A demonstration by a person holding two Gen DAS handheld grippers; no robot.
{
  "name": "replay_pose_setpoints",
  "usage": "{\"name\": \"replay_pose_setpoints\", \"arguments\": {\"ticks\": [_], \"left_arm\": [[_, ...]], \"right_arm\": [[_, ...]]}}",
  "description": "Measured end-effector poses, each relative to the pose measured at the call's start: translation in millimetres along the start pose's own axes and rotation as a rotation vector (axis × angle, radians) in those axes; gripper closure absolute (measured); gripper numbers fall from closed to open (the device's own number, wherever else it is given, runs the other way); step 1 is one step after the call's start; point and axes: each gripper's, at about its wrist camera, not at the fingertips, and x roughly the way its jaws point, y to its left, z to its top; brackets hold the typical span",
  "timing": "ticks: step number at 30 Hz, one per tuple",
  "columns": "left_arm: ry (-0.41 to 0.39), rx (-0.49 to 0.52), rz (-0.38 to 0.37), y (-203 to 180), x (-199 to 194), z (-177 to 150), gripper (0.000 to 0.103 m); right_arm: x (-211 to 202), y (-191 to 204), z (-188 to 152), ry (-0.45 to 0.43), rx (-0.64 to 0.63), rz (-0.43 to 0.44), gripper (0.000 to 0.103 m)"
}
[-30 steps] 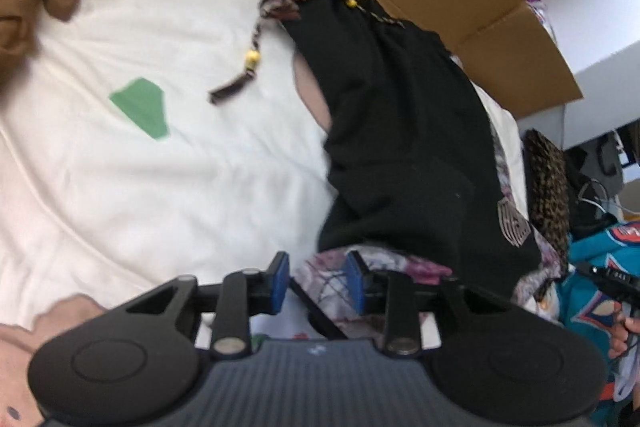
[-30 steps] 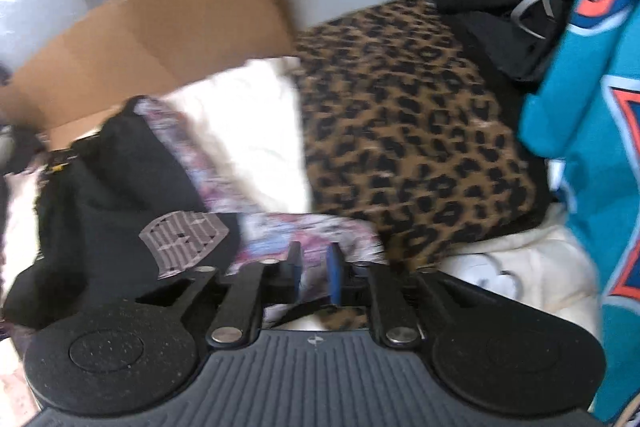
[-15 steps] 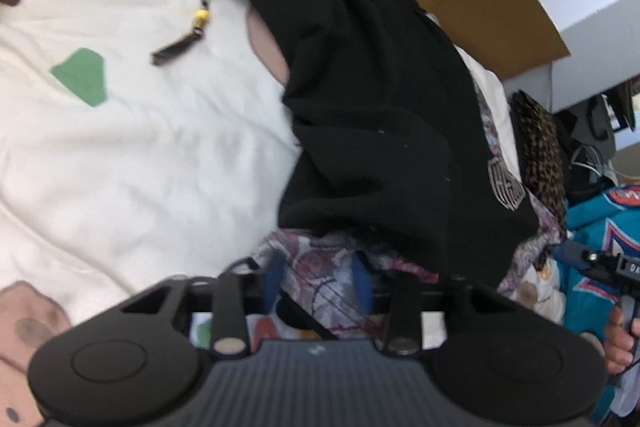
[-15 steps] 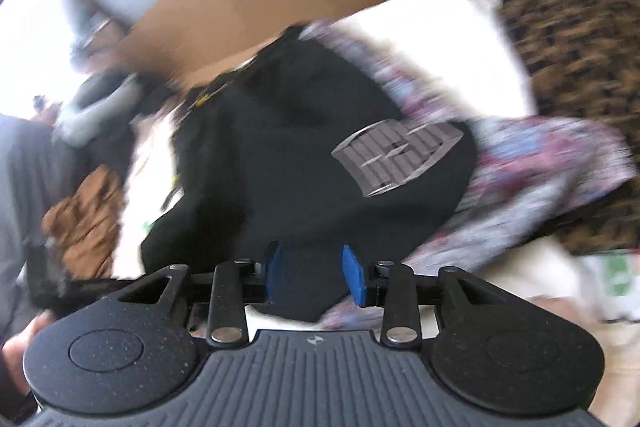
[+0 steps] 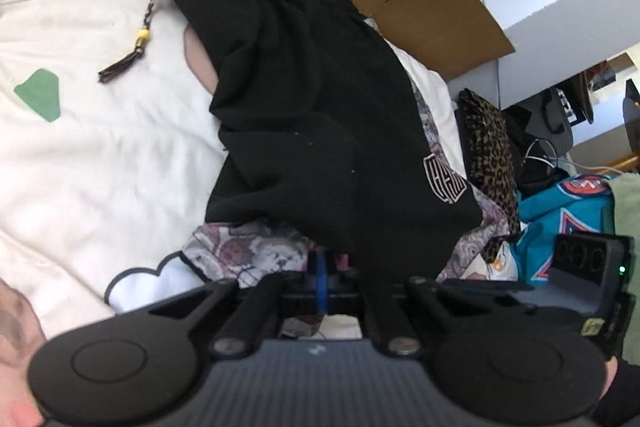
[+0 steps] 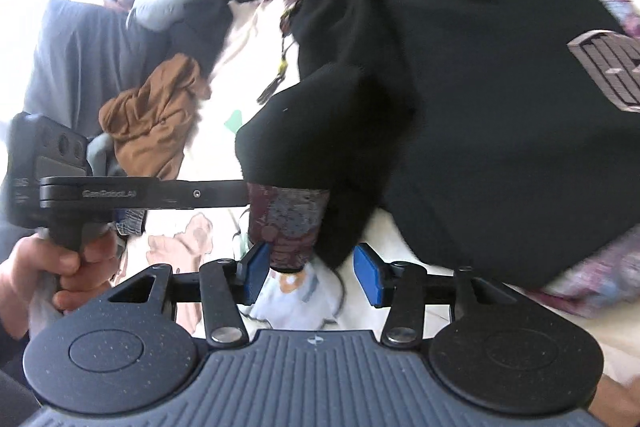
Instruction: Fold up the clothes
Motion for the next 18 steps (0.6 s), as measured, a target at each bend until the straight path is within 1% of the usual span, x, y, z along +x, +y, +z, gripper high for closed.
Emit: {"name": "replay_pose_setpoints", "arguments": {"ticks": [1,2,4,7,9,10,11,12,14,15,16,17,18], "left_arm": [[-0.002,-0.003,0.001,0.3,-0.4,0.2,0.103],[-0.004,-0.005,0.002,0.7,-0.7,0.3,0.102],[-0.008,-0.014,0.004,3.7,-2.4,0.9,0.102],[-0.019,-0.029,0.010,10.7,-6.5,1.5,0.099],[-0.031,-0.039,0.016,16.0,-10.3,1.7,0.094],[-0.037,-0.044,0.019,18.5,-12.4,1.9,0.093],[-0.041,-0.047,0.022,20.8,-14.2,2.0,0.092],[-0.044,-0.048,0.027,22.1,-15.3,1.7,0.092],[-0.048,-0.049,0.036,24.7,-17.4,1.2,0.091],[-0.050,-0.049,0.041,26.0,-18.5,0.9,0.091],[-0.053,-0.049,0.046,27.3,-19.6,0.6,0.090],[-0.054,-0.051,0.052,28.7,-20.3,0.3,0.086],[-0.053,-0.056,0.064,30.4,-20.0,-0.4,0.081]], "right_arm": [[5.8,3.5,1.2,0.002,-0.001,0.009,0.047],[11.5,6.9,2.5,0.005,-0.002,0.017,0.042],[21.8,13.1,4.3,0.009,-0.008,0.020,0.037],[35.5,21.3,6.3,0.015,-0.020,0.006,0.036],[45.4,19.1,8.1,0.025,0.005,-0.007,0.036],[50.4,18.1,8.2,0.036,0.012,-0.002,0.039],[55.0,17.2,8.3,0.048,0.012,-0.004,0.049],[59.2,16.4,8.3,0.059,0.013,-0.006,0.054],[62.1,14.9,8.3,0.061,0.010,-0.008,0.080],[61.4,14.1,8.8,0.059,0.013,-0.004,0.085],[58.9,13.4,9.8,0.054,0.011,0.000,0.095],[56.3,12.8,10.9,0.049,0.010,0.003,0.099],[52.5,12.6,12.8,0.041,0.007,-0.001,0.099]]}}
